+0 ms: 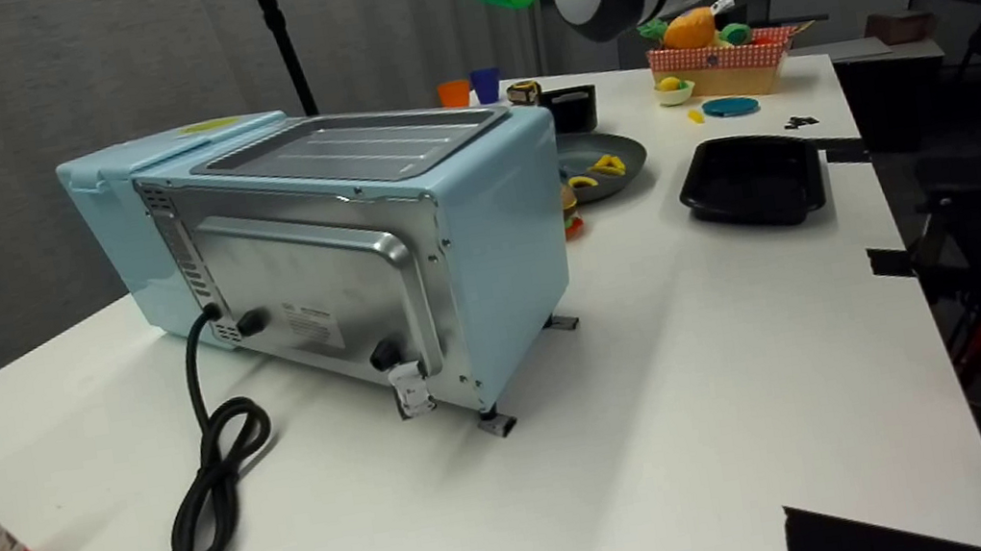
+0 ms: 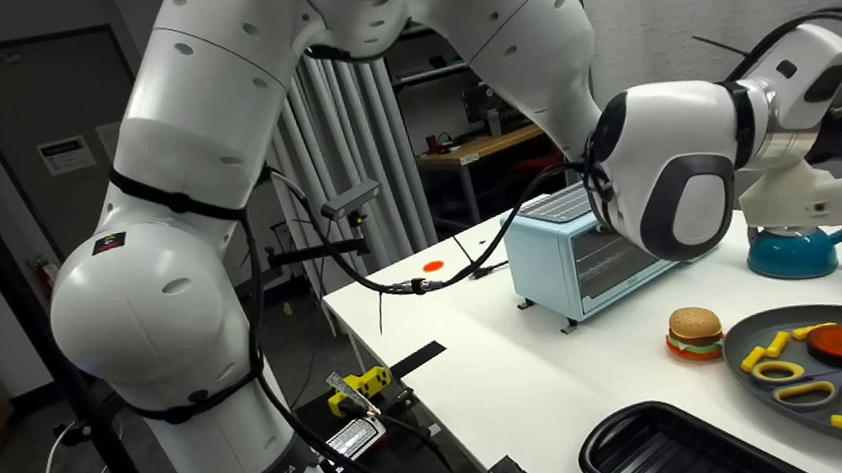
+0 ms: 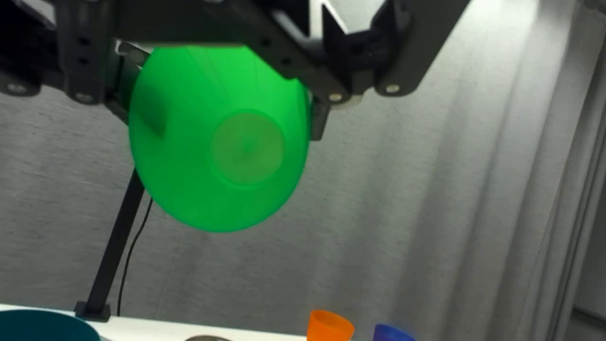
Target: Pick up the green cup and pour the contents onto the plate
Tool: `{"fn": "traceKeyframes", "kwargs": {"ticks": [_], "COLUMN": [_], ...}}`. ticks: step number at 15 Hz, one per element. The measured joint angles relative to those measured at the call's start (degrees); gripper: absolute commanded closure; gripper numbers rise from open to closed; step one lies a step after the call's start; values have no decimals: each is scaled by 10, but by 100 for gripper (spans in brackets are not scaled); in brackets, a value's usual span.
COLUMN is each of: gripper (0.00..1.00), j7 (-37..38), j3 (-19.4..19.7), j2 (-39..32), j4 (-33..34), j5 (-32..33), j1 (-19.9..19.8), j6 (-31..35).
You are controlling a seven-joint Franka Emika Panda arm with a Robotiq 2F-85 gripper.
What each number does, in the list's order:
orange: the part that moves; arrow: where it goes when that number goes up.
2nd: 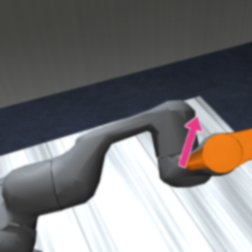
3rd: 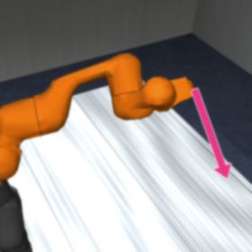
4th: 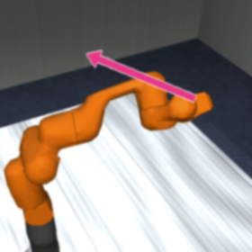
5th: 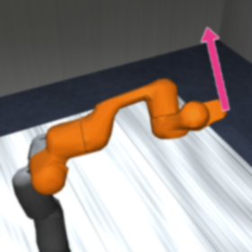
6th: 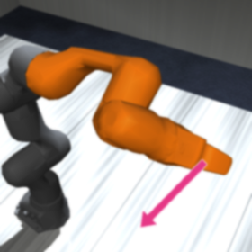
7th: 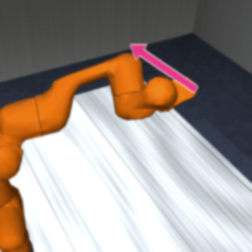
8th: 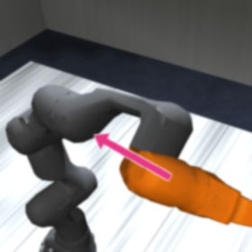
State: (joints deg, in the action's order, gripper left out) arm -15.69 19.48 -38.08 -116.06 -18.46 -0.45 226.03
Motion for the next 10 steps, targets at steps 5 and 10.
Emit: {"fn": "traceKeyframes", "kwargs": {"ticks": [5,10], "gripper": [48,48], "j7": [-52,-65], "j3": [25,174], "j2": [65,68], "j4": [8,25], "j5": [-91,-156], "j1": [19,103], "j6": [-215,-456]}}
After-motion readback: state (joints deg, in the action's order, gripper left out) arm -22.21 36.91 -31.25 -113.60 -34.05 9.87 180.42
